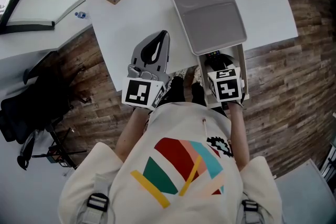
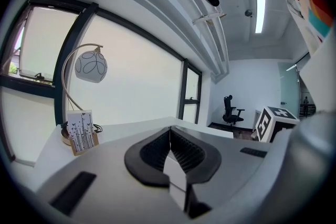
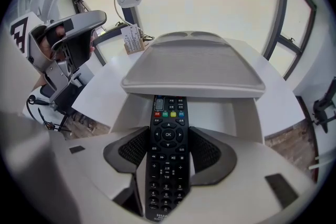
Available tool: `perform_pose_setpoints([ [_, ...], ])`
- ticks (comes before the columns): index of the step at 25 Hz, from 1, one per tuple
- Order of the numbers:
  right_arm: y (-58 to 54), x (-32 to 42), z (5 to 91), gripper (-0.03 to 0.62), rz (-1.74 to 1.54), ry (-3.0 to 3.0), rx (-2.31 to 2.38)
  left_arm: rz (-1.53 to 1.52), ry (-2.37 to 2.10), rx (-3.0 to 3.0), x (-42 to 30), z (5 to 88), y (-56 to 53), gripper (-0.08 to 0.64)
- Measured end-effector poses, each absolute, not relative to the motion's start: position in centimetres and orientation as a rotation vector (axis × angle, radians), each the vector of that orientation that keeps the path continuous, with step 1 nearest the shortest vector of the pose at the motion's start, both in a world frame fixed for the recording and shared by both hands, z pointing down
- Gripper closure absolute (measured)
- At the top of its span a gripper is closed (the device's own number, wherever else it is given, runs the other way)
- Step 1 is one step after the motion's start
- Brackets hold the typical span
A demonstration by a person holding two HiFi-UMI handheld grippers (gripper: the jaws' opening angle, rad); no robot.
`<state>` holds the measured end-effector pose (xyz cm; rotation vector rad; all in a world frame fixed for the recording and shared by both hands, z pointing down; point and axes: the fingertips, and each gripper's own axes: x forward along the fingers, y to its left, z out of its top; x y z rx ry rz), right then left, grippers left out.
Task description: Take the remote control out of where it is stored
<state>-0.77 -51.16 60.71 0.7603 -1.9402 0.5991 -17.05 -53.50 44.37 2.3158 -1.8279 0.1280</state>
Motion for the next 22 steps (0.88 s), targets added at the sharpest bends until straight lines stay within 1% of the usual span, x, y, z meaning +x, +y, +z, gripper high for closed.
perform_pose_setpoints([
  [11,-49.1,1.2,57.7,0.345,0.616,-1.897,0.763,0.113,-1.83,2.329,-16.7,43.8,-52.8,0.551],
  [17,-48.0,2.4,56.5,0.345,0.631,-1.89,0.766,0.099,-1.808,2.371,-15.7,43.0,-53.7,0.55],
  [22,-48.4,3.4,53.8,0.345,0.655,-1.969,0.861,0.09,-1.776,2.421,-14.2,42.3,-54.4,0.551],
])
